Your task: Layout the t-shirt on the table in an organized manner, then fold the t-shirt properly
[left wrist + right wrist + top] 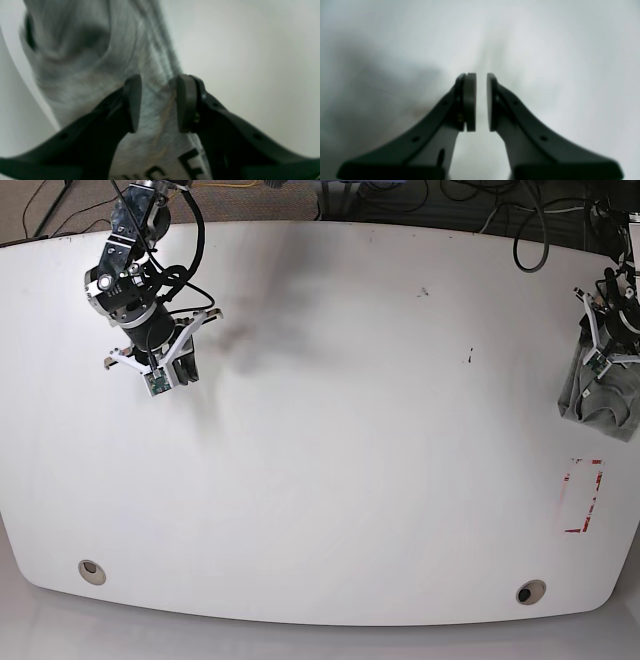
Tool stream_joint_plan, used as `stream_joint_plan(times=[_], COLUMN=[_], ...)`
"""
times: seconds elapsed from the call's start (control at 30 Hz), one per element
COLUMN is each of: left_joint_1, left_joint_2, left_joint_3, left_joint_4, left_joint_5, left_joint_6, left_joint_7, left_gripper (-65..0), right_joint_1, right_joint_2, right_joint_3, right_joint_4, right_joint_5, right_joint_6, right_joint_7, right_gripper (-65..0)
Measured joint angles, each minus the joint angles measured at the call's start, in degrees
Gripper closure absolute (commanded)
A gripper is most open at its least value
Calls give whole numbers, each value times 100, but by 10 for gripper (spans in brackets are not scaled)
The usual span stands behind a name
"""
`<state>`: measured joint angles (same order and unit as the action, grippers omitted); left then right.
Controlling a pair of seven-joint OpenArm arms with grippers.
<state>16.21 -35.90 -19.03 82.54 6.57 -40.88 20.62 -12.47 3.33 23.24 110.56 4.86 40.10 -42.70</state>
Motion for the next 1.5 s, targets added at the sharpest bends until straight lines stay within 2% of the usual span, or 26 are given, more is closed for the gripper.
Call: stream_joint_plan(times=[0.17, 0.27, 0.37, 0.53, 0.63, 0.73, 0.83, 0.93, 1.13, 1.3, 1.5], left_joint_1=[-33, -48, -39, -55, -81, -74, -28, -2, 164, 721, 1676], left_joint_2=[-44, -61, -50, 74, 518, 1075, 1644, 2094, 2957, 3620, 4072], left_joint_3=[-221, -229, -232, -236, -280, -219, -44, 140, 254, 271, 291], left_joint_4=[332, 603, 962, 1705, 2138, 2341, 2350, 2299, 2284, 2280, 2378], left_joint_5=[-15, -76, -511, -994, -992, -872, -673, -374, 385, 774, 887], left_joint_6=[55, 57, 52, 26, 107, 83, 120, 369, 1003, 1086, 1088], left_joint_7=[83, 442, 708, 737, 579, 111, -439, -944, -2094, -2468, -2546], left_gripper=[-217, -217, -217, -215, -217, -217, -217, -217, -217, -217, -217], right_joint_1=[17, 11, -11, -13, -13, -15, -33, -92, -393, -868, -1554], right_joint_2=[2, 0, -9, 7, 20, 15, 15, 2, -271, -302, -269], right_joint_3=[4, 2, -2, -9, -11, -37, -46, -42, 7, -9, 9], right_joint_4=[2, 35, 166, 334, 339, 326, 267, 190, -118, -323, -466], right_joint_5=[0, -2, 0, -17, -22, -118, -551, -949, -1554, -1534, -1360], right_joint_6=[-2, -2, 0, 0, 0, 2, 0, -4, -7, 42, -24], right_joint_7=[7, -2, 0, 22, 24, 140, 667, 1217, 2409, 3110, 3331], right_gripper=[-65, -65, -65, -65, -65, -65, -65, -65, -65, -65, -65])
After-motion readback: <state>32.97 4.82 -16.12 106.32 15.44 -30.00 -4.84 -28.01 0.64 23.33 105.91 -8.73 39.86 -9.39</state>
